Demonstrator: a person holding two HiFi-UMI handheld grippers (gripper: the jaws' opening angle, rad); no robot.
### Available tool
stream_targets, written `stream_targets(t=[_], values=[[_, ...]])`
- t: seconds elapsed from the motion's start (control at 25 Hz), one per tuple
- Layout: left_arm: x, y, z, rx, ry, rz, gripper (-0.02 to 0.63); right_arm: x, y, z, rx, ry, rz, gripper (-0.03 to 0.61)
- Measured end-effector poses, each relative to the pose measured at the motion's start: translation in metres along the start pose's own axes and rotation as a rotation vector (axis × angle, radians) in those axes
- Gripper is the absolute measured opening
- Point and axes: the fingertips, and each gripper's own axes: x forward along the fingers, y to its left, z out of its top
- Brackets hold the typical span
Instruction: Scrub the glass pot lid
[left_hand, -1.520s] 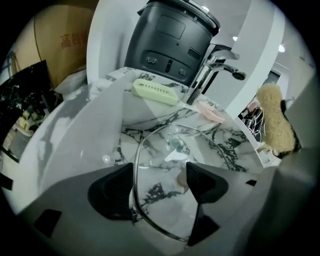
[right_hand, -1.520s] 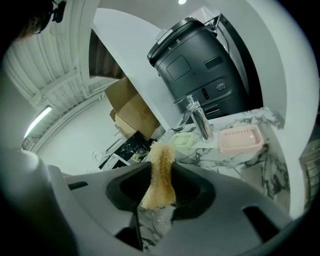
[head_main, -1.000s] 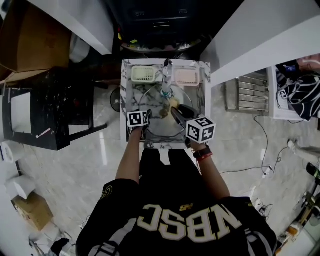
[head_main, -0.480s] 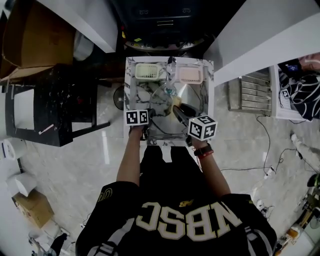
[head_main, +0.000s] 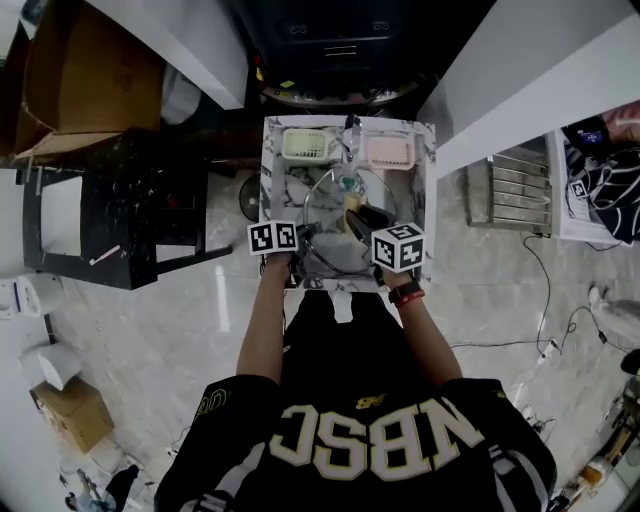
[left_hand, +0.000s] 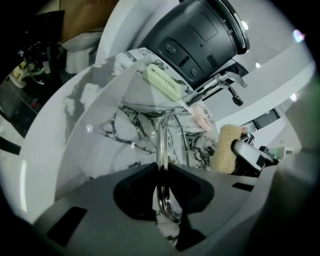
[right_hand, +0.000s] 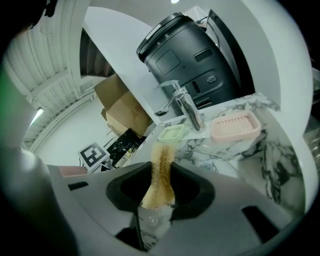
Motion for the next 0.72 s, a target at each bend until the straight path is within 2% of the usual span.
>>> stream_targets(t=[0.16, 0.36, 0.52, 0.72], values=[[-0.011, 0.009, 0.000, -0.074, -0.033, 0.004, 0.080, 0.036, 0.019, -0.004, -0.142, 0.050, 0.078, 0.123], [-0.016, 0.011, -0.002, -0.099, -0.044, 0.006, 0.080, 0.085, 0.043, -0.012, -0.357, 0.118, 0.154, 0.114], [-0.016, 0.009, -0.001, -0.096, -0.041, 0.017, 0.080, 0.116, 0.048, -0.026, -0.474, 0.177, 0.166, 0.107], [-0.017, 0.011, -0.006, -0.101, -0.032, 0.025, 0.081, 0.135, 0.030, -0.024, -0.510, 0.181, 0.103, 0.093]])
